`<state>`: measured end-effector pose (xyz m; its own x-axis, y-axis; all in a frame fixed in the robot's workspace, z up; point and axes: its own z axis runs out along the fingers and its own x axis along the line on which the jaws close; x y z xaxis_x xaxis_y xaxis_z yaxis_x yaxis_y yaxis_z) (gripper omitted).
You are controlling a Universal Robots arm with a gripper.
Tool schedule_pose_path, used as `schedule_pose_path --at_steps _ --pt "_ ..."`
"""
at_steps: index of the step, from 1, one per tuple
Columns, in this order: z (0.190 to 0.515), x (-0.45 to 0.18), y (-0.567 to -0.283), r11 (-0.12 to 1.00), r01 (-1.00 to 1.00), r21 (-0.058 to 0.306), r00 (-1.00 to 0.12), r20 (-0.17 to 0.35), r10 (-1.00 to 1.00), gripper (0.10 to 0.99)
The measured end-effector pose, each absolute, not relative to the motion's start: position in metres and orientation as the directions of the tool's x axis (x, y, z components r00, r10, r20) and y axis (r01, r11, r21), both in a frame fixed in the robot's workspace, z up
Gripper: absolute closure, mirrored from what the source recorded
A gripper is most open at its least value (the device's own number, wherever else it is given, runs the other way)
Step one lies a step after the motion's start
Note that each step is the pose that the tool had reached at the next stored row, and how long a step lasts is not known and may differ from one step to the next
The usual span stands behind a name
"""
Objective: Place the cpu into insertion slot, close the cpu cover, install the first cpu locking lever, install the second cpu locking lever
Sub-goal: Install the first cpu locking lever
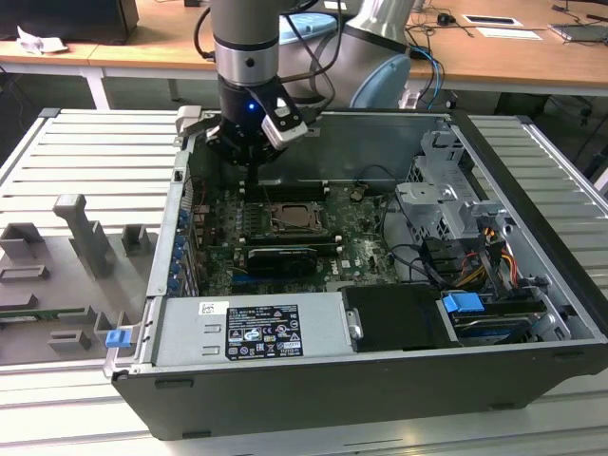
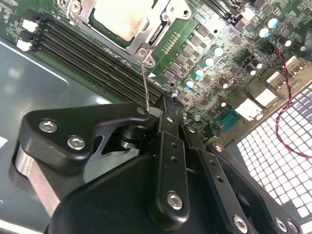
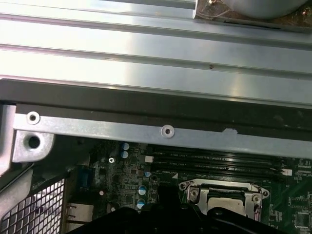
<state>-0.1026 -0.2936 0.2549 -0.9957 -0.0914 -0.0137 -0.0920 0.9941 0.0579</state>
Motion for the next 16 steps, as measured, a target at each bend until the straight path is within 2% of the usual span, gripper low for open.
schedule_pose_path --at_steps 16 --pt "0.2549 -0.0948 -0.2936 0.994 -0.092 0.058 -0.996 -0.014 -0.091 0.98"
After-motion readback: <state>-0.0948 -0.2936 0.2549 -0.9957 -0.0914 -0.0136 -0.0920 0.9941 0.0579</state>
